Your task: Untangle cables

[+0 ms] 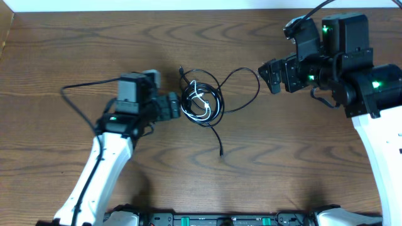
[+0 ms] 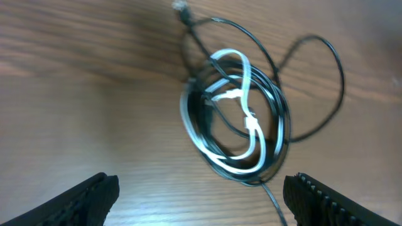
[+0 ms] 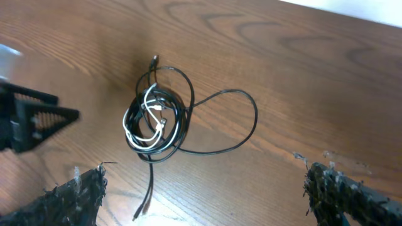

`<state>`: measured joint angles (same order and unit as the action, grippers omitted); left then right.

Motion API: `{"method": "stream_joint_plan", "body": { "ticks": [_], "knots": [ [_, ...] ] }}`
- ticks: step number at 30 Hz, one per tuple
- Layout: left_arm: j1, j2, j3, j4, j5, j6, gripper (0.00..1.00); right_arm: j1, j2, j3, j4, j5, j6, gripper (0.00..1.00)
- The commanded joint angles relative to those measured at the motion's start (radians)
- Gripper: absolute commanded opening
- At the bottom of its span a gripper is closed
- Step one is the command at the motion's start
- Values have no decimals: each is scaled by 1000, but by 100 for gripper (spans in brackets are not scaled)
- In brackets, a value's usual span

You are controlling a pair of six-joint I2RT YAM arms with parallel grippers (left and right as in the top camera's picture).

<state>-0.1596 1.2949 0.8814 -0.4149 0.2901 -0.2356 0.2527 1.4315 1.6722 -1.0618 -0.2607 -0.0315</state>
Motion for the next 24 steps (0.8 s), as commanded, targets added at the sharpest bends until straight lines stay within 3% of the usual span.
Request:
{"method": "stream_joint_plan", "body": {
  "ticks": [1,10,24],
  "knots": [
    [-76,98,-9,46,13,57,89,4,-65,17,-2,-4,-7,99],
    [-87,292,-9,119,17,59,89,4,-180,17,-8,-4,-7,97],
    [-106,313,-9,276,-14,36,89,4,-211,17,-10,-146,-8,99]
  ]
}}
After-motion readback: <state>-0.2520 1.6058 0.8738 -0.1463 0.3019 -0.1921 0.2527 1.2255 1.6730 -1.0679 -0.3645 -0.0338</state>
